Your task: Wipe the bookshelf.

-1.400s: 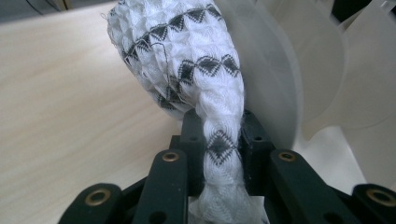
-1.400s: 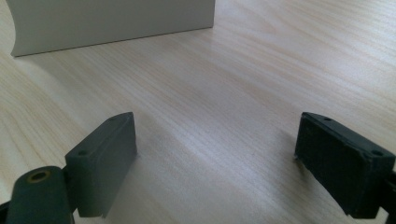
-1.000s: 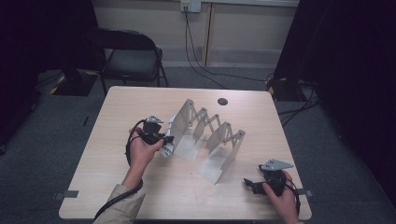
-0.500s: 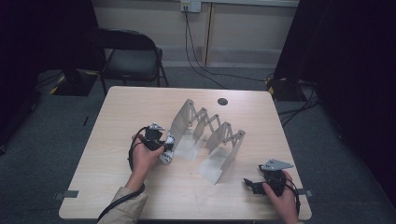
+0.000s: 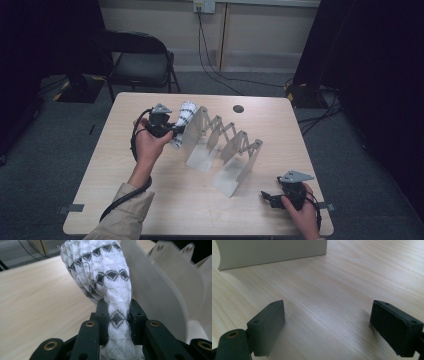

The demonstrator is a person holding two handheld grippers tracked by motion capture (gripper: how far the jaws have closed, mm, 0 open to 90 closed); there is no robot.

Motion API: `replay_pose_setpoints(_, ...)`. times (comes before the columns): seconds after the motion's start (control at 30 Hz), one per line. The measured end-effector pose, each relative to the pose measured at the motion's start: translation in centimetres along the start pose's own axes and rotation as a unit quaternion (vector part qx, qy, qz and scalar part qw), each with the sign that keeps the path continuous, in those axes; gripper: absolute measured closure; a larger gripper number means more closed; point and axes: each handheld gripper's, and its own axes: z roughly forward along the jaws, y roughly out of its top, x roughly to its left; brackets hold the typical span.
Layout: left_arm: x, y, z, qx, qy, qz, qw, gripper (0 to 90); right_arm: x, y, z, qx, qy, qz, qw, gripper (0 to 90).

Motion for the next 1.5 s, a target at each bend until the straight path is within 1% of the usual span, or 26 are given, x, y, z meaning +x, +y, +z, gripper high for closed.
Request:
replay_pose_setpoints(0.07, -0.1, 0.6, 0.0, -0.005, -0.001, 0.002, 1.0, 74.2, 0.0, 0.0, 0.0, 0.0, 0.0, 0.0, 1.0, 11.9)
replay_pose_setpoints(0.13, -0.3, 0.8, 0.5, -0.002, -0.005, 0.008, 1.0, 74.2, 0.0, 0.0, 0.0, 0.0, 0.0, 0.0, 1.0, 12.0)
replay_pose_setpoints(0.2, -0.3, 0.6, 1.1, 0.003, -0.005, 0.011, 0.9999, 74.2, 0.0, 0.0, 0.0, 0.0, 0.0, 0.0, 1.0, 12.0)
replay_pose_setpoints(0.27, -0.3, 0.0, 1.7, 0.014, -0.007, 0.009, 0.9998, 74.3, 0.0, 0.0, 0.0, 0.0, 0.0, 0.0, 1.0, 11.9)
replay_pose_setpoints(0.37, -0.1, -1.1, 2.7, 0.025, -0.013, -0.002, 0.9996, 74.3, 0.0, 0.0, 0.0, 0.0, 0.0, 0.0, 1.0, 11.9)
replay_pose_setpoints(0.4, 0.1, -1.5, 2.9, 0.037, -0.017, 0.001, 0.9992, 74.3, 0.0, 0.0, 0.0, 0.0, 0.0, 0.0, 1.0, 12.0)
replay_pose_setpoints(0.57, 0.3, -4.0, 4.6, 0.06, -0.018, -0.004, 0.998, 73.9, 0.0, 0.0, 0.0, 0.0, 0.001, -0.001, 1.0, 12.0)
replay_pose_setpoints(0.67, 0.5, -5.1, 5.3, 0.065, -0.019, -0.01, 0.9977, 73.9, 0.0, 0.0, 0.0, 0.0, 0.001, -0.001, 1.0, 12.0)
replay_pose_setpoints(0.73, 0.5, -6.0, 5.8, 0.064, -0.019, -0.023, 0.9975, 73.8, 0.0, 0.0, 0.0, 0.0, 0.001, -0.001, 1.0, 12.0)
replay_pose_setpoints(0.77, 0.6, -6.3, 5.9, 0.07, -0.017, -0.019, 0.9972, 73.6, 0.0, 0.0, 0.0, 0.0, 0.001, -0.001, 1.0, 12.0)
replay_pose_setpoints(0.8, 0.5, -6.7, 6.1, 0.077, -0.018, -0.02, 0.9967, 73.2, 0.0, 0.0, 0.0, 0.0, 0.001, -0.001, 1.0, 12.0)
replay_pose_setpoints(0.87, 0.5, -7.2, 6.4, 0.08, -0.016, -0.022, 0.9965, 72.7, 0.0, 0.0, 0.0, 0.0, 0.001, -0.001, 1.0, 12.0)
replay_pose_setpoints(0.9, 0.5, -7.5, 6.5, 0.078, -0.014, -0.029, 0.9964, 71.3, 0.0, 0.0, 0.0, 0.0, 0.001, -0.001, 1.0, 12.0)
replay_pose_setpoints(0.93, 0.6, -7.7, 6.5, 0.079, -0.01, -0.027, 0.9965, 68.4, 0.0, 0.0, 0.0, 0.0, 0.001, -0.001, 1.0, 12.0)
replay_pose_setpoints(0.97, 0.7, -7.8, 6.6, 0.075, -0.001, -0.029, 0.9968, 62.9, 0.0, 0.0, 0.0, 0.0, 0.001, -0.001, 1.0, 11.9)
replay_pose_setpoints(1.0, 0.8, -7.9, 6.5, 0.074, 0.004, -0.031, 0.9968, 56.2, 0.0, 0.0, 0.0, 0.0, 0.001, -0.001, 1.0, 12.0)
replay_pose_setpoints(1.03, 0.9, -8.1, 6.4, 0.072, 0.004, -0.038, 0.9967, 52.9, 0.0, 0.0, 0.0, 0.0, 0.001, -0.001, 1.0, 12.0)
replay_pose_setpoints(1.07, 1.0, -8.2, 6.2, 0.073, 0.004, -0.043, 0.9964, 51.7, 0.0, 0.0, 0.0, 0.0, 0.001, -0.001, 1.0, 12.0)
replay_pose_setpoints(1.1, 1.0, -8.3, 5.9, 0.072, 0.011, -0.044, 0.9964, 50.0, 0.0, 0.0, 0.0, 0.0, 0.001, -0.001, 1.0, 11.9)
replay_pose_setpoints(1.13, 1.0, -8.4, 5.7, 0.073, 0.015, -0.039, 0.9965, 47.4, 0.0, 0.0, 0.0, 0.0, 0.001, -0.001, 1.0, 12.0)
replay_pose_setpoints(1.2, 1.0, -8.5, 5.2, 0.069, 0.026, -0.039, 0.9965, 44.6, 0.0, 0.0, 0.0, 0.0, 0.001, -0.001, 1.0, 12.0)
replay_pose_setpoints(1.27, 0.9, -8.9, 4.7, 0.075, 0.029, -0.041, 0.9959, 44.8, 0.0, 0.0, 0.0, 0.0, 0.001, -0.001, 1.0, 12.0)
replay_pose_setpoints(1.33, 0.8, -9.4, 4.8, 0.089, 0.022, -0.041, 0.9949, 48.2, 0.0, 0.0, 0.0, 0.0, 0.001, -0.001, 1.0, 12.0)
replay_pose_setpoints(1.37, 0.9, -9.7, 5.0, 0.092, 0.023, -0.04, 0.9947, 48.3, 0.0, 0.0, 0.0, 0.0, 0.001, -0.001, 1.0, 11.9)
replay_pose_setpoints(1.47, 0.8, -10.0, 5.2, 0.092, 0.019, -0.027, 0.9952, 57.7, 0.0, 0.0, 0.0, 0.0, 0.0, 0.0, 1.0, 11.9)
replay_pose_setpoints(1.5, 0.8, -9.9, 5.3, 0.096, 0.014, -0.027, 0.9949, 64.2, 0.0, 0.0, 0.0, 0.0, 0.0, 0.0, 1.0, 11.9)
